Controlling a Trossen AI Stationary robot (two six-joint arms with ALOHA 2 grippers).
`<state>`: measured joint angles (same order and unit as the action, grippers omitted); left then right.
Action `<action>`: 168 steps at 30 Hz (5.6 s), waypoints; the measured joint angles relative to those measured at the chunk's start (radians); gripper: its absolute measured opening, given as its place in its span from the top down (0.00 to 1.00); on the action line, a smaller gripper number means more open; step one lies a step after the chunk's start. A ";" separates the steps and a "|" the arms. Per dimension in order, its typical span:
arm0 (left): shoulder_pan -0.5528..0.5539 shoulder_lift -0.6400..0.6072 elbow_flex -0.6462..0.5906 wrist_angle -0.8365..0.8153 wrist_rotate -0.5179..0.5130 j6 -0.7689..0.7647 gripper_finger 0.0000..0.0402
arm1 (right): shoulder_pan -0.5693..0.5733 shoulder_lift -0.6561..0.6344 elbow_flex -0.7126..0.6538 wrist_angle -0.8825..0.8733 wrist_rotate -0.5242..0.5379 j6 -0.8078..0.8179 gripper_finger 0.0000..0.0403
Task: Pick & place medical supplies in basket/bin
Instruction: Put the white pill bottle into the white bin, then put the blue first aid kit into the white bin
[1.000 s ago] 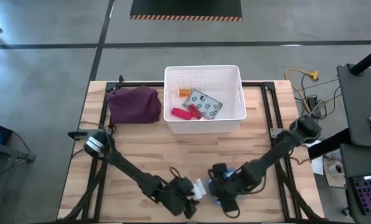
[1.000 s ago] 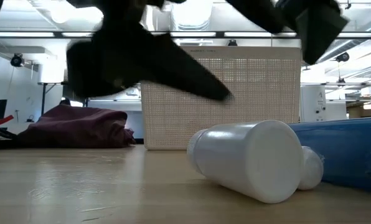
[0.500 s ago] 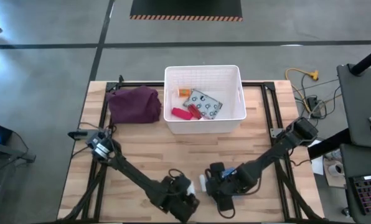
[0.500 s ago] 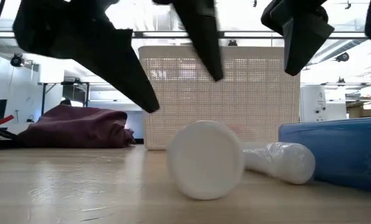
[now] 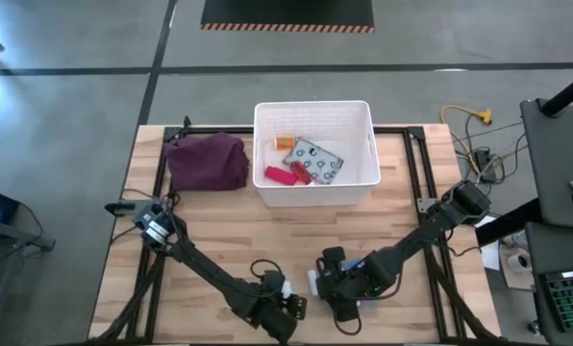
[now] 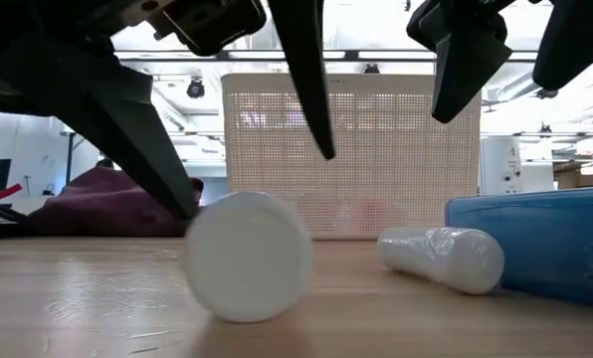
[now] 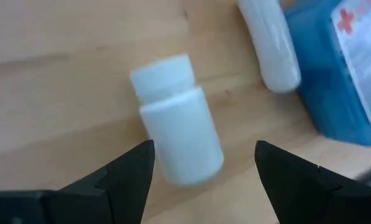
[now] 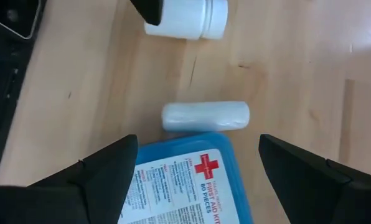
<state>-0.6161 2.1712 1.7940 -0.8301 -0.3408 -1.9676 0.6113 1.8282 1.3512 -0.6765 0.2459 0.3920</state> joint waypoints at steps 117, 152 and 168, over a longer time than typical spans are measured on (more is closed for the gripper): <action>0.138 -0.434 -0.693 0.931 0.106 1.012 0.81 | 0.138 -0.471 -0.511 -0.196 -0.150 1.088 0.45; 0.214 0.169 0.250 0.198 0.290 1.078 1.00 | 0.169 -0.290 -0.645 0.244 -0.213 1.134 0.75; 0.185 0.118 0.181 0.086 0.250 1.064 1.00 | 0.163 -0.260 -0.606 0.276 -0.135 1.084 0.65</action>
<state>-0.4313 2.2896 1.9754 -0.7441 -0.0911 -0.9036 0.7747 1.5687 0.7452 -0.4003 0.1114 1.4763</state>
